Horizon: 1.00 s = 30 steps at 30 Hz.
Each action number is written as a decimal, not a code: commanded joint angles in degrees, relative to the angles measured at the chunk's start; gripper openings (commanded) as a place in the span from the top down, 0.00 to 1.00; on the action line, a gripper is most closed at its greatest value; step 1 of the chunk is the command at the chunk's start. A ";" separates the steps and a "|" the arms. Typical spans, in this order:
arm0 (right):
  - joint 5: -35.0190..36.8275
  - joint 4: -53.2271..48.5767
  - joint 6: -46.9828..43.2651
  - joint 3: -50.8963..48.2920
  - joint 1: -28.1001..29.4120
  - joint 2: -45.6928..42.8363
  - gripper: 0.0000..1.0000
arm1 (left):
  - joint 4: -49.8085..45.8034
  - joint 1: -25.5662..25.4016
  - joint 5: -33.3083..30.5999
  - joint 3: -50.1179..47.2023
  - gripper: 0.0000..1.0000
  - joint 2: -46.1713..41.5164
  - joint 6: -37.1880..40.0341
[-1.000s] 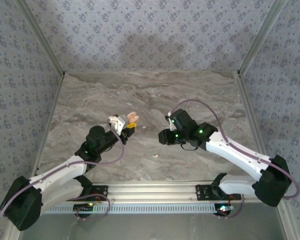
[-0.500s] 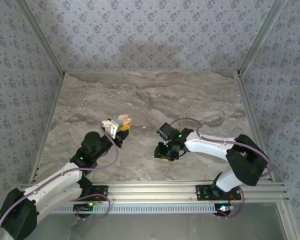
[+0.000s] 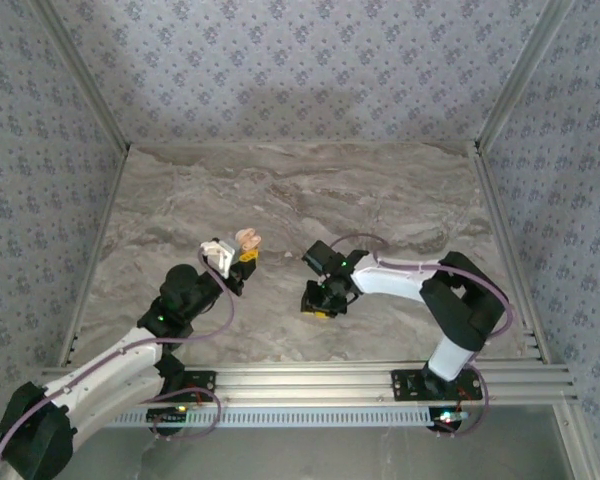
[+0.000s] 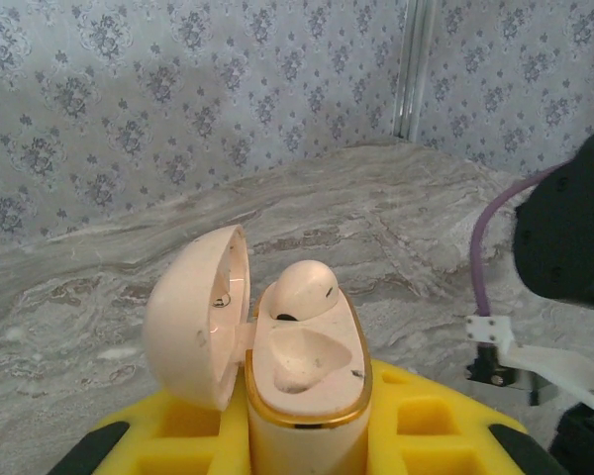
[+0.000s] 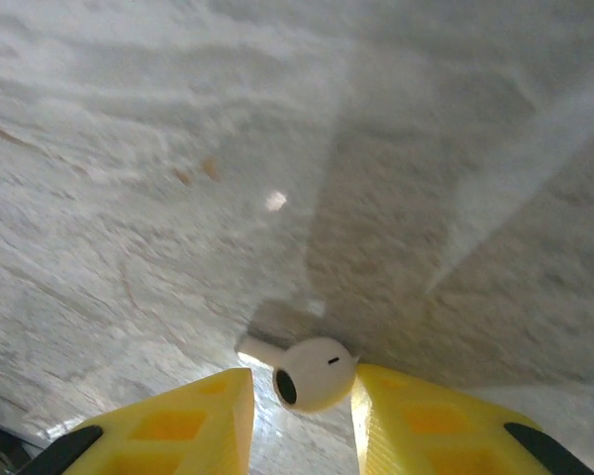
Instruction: Insert the wireless bluetooth earbuds into the charging case
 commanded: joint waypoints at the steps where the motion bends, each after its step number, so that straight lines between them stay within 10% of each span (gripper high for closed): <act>1: 0.32 1.11 -2.93 3.22 -1.08 1.56 0.67 | -0.35 0.49 -0.65 0.09 0.87 -1.30 1.03; 30: 3.22 -15.08 -5.77 14.36 1.51 6.60 0.63 | -1.02 0.80 -0.24 0.49 0.87 -1.57 2.52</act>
